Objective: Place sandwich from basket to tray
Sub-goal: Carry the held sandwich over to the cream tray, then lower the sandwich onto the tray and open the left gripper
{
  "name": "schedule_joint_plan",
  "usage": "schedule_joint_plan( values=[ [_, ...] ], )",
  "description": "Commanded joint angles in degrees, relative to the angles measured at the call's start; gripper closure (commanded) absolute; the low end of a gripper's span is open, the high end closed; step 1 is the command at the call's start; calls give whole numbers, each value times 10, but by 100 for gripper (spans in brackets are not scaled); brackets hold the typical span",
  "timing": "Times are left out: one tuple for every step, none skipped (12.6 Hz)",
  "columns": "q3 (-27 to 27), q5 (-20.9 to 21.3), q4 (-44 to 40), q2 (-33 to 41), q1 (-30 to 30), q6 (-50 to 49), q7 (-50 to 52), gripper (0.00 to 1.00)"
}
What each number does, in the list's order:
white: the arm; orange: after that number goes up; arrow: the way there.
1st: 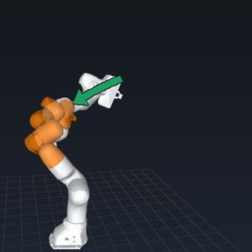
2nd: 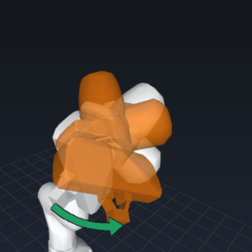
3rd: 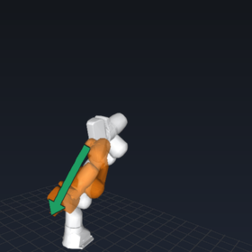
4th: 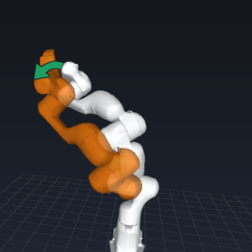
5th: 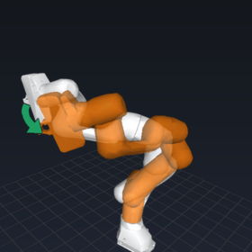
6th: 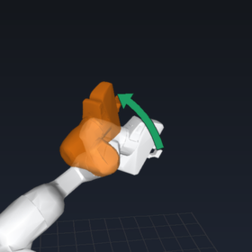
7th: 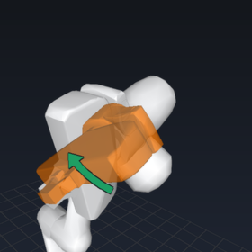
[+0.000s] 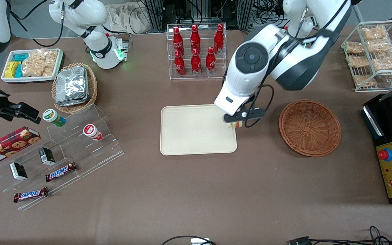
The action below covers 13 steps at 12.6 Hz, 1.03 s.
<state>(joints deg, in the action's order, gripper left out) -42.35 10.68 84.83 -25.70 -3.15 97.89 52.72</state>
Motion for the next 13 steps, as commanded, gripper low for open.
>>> schedule_joint_plan(
  values=[
    [-3,22,103,-5,8,115,12,82],
    [-1,30,129,-16,8,155,12,82],
    [1,34,144,-36,8,184,12,82],
    [1,47,154,-52,7,206,15,82],
    [1,75,175,-69,8,231,20,83],
    [2,93,190,-81,9,260,21,83],
    [18,98,204,-89,7,283,21,82],
    [26,99,215,-95,5,311,21,82],
    [29,100,226,-101,4,333,20,82],
    [35,100,231,-105,3,340,20,82],
    [38,100,232,-108,3,341,20,82],
    [39,105,232,-114,2,341,21,81],
    [39,109,232,-116,2,341,22,74]
  ],
)
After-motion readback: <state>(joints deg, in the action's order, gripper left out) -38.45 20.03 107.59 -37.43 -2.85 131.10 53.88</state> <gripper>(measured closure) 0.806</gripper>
